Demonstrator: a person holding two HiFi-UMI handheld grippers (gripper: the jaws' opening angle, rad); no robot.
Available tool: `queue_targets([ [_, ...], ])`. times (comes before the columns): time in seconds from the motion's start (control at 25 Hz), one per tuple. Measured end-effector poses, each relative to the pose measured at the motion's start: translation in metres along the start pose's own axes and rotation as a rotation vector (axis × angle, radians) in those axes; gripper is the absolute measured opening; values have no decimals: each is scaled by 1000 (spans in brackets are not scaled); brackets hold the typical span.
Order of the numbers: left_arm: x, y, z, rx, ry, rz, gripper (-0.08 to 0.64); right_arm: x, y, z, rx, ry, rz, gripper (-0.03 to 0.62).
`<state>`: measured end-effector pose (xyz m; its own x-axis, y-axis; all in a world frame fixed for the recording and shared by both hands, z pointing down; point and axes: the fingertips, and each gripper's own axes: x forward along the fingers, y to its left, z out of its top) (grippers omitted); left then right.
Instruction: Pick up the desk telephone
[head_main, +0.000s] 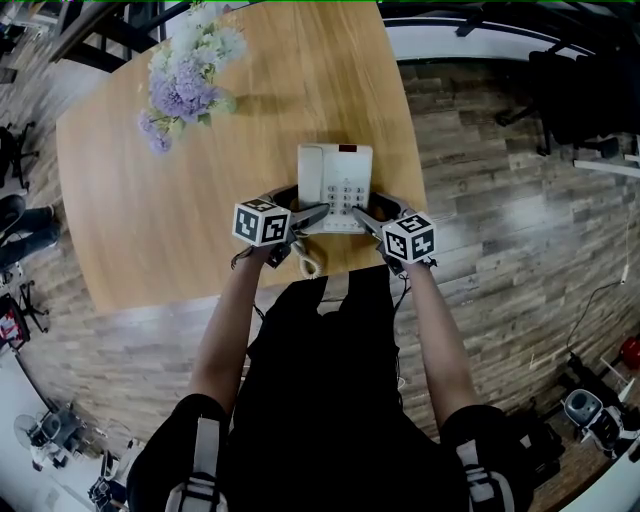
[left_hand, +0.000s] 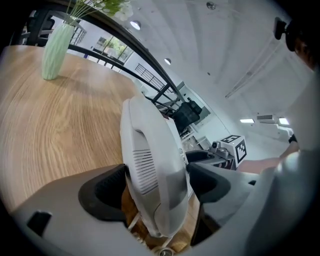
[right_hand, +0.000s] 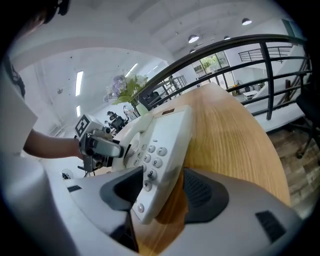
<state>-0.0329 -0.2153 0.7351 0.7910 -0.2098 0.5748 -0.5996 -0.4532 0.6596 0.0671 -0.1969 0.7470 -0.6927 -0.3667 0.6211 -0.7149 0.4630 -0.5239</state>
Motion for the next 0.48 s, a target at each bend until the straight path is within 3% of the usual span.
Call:
queue_targets([
  [0.48,8,4,-3,-19,51,-43,388,15,-2,6,79,10,58,245],
])
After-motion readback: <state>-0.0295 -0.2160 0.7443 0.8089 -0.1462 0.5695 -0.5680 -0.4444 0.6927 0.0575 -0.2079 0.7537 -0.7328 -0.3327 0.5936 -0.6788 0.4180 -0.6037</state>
